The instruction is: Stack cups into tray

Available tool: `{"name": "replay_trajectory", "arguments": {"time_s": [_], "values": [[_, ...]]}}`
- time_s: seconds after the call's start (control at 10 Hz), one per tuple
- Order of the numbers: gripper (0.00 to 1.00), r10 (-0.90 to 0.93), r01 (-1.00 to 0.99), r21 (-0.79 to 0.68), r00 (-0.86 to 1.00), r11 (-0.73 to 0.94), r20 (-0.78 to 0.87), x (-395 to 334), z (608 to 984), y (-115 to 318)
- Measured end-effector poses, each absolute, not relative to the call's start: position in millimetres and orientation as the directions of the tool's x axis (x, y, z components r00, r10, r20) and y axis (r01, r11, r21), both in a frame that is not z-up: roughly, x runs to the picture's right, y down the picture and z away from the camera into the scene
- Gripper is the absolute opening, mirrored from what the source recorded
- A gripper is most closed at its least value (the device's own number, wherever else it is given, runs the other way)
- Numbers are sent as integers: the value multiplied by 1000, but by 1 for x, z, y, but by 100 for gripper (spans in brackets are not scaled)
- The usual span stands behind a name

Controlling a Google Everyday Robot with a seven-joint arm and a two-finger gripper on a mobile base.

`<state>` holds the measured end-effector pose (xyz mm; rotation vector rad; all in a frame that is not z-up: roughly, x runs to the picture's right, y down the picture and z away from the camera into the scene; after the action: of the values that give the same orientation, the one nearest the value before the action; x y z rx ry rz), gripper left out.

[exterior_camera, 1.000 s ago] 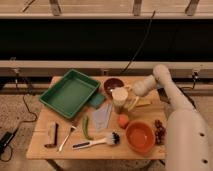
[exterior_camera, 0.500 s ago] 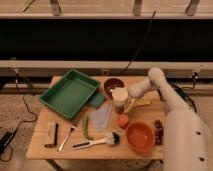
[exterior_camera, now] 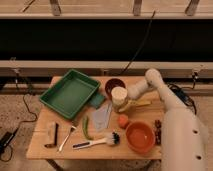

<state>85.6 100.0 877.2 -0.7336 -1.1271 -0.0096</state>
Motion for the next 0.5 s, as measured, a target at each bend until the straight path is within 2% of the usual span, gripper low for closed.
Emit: {"name": "replay_trajectory", "arguments": {"time_s": [0.3,0.4,0.5], "values": [[9,348,362,-525,451,771,822,88,872,98],[2,346,362,-521,448,773,824,89,868,96],[0,343,365,-516,444,775,828,89,863,93]]}}
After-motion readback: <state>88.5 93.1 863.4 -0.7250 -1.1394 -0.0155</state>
